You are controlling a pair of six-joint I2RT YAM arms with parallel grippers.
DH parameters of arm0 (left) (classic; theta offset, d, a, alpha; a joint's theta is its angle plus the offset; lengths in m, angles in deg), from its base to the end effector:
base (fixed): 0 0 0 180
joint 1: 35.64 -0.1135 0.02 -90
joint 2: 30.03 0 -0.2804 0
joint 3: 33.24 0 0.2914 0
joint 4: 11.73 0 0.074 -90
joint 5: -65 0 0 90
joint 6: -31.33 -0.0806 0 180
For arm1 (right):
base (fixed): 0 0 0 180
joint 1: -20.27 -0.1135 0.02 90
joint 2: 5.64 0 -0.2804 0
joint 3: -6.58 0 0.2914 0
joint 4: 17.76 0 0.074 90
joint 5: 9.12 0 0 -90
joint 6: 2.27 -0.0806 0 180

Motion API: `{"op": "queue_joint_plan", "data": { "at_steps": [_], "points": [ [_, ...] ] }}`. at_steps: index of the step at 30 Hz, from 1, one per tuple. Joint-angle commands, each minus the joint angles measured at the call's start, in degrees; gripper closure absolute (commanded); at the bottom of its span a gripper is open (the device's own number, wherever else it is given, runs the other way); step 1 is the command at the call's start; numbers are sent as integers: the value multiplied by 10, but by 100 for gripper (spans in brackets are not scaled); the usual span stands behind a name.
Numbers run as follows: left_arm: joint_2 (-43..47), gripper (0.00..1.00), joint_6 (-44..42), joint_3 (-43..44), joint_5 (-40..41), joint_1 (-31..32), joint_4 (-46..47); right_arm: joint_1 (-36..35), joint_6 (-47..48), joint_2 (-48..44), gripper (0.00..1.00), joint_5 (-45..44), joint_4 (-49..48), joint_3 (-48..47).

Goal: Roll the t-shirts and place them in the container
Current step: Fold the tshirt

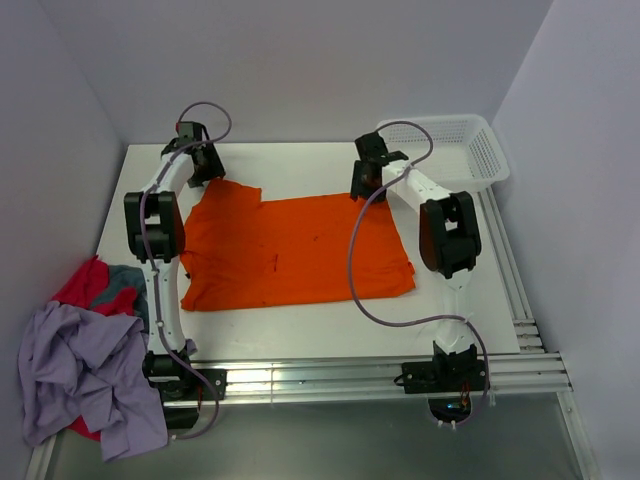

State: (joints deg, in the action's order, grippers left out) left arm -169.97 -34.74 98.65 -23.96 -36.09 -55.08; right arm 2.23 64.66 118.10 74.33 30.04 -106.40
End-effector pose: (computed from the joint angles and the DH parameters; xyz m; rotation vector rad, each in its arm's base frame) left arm 0.6196 0.0063 0.1323 -0.5301 2.4166 -0.1543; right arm 0.5186 0.1592 0.1608 0.1551 2.5821 0.1170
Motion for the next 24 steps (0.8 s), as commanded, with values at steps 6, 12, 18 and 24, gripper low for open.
{"op": "queue_joint_plan", "data": {
  "at_steps": [6, 12, 18, 24],
  "points": [
    [-24, 39, -37, 35, 122, 31, -37, -5, 4, -46, 45, -4, -26, 17],
    [-46, 80, -37, 40, 112, 31, -38, -5, 5, -47, 46, -12, -27, 19],
    [-7, 100, -39, 7, 132, 29, -8, -5, 11, -11, 45, -48, -2, -37],
    [40, 100, -44, -18, 157, 28, -3, -7, 3, 91, 45, -122, 107, -185]
  ]
}}
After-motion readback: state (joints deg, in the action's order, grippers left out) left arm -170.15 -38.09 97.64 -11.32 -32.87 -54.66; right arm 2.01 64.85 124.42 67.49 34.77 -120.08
